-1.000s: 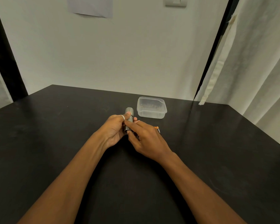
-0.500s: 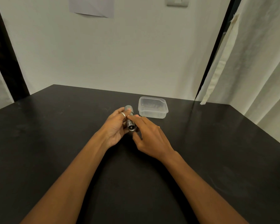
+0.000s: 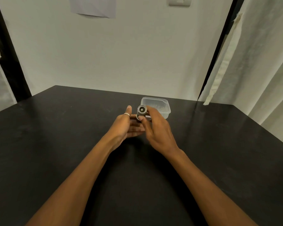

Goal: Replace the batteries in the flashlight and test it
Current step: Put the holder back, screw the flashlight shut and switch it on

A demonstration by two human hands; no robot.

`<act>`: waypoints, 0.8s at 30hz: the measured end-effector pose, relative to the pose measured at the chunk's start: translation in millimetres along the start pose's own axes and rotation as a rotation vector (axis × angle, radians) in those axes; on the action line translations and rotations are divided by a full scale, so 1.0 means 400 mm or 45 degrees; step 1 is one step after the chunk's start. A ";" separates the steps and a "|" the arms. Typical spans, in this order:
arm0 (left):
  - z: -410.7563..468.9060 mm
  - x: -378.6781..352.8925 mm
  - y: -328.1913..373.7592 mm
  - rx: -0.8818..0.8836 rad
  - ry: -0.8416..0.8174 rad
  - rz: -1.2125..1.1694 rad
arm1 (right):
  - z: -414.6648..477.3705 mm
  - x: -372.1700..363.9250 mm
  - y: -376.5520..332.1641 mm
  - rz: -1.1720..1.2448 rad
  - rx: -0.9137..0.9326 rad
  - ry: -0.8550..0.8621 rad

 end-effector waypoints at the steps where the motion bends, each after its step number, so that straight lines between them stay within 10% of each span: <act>1: -0.002 -0.002 -0.001 0.003 0.017 0.067 | 0.004 0.015 0.009 0.056 -0.056 0.067; 8: -0.021 0.002 0.040 -0.457 0.231 0.752 | 0.009 0.089 0.080 0.584 -0.446 0.436; 14: -0.039 -0.031 0.053 -0.748 0.227 0.918 | 0.014 0.079 0.063 0.418 -0.362 0.368; 24: -0.051 0.027 0.043 -0.567 0.557 1.156 | 0.029 -0.037 0.081 0.182 -0.586 0.043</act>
Point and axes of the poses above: each hand's wrist, its own z-axis towards the middle knuckle, its own x-axis out of the back of the hand, y = z × x, the point moved 6 cm from there along z, towards the middle knuckle, and after that the axes turned 13 degrees about z, right-handed, at the moved point
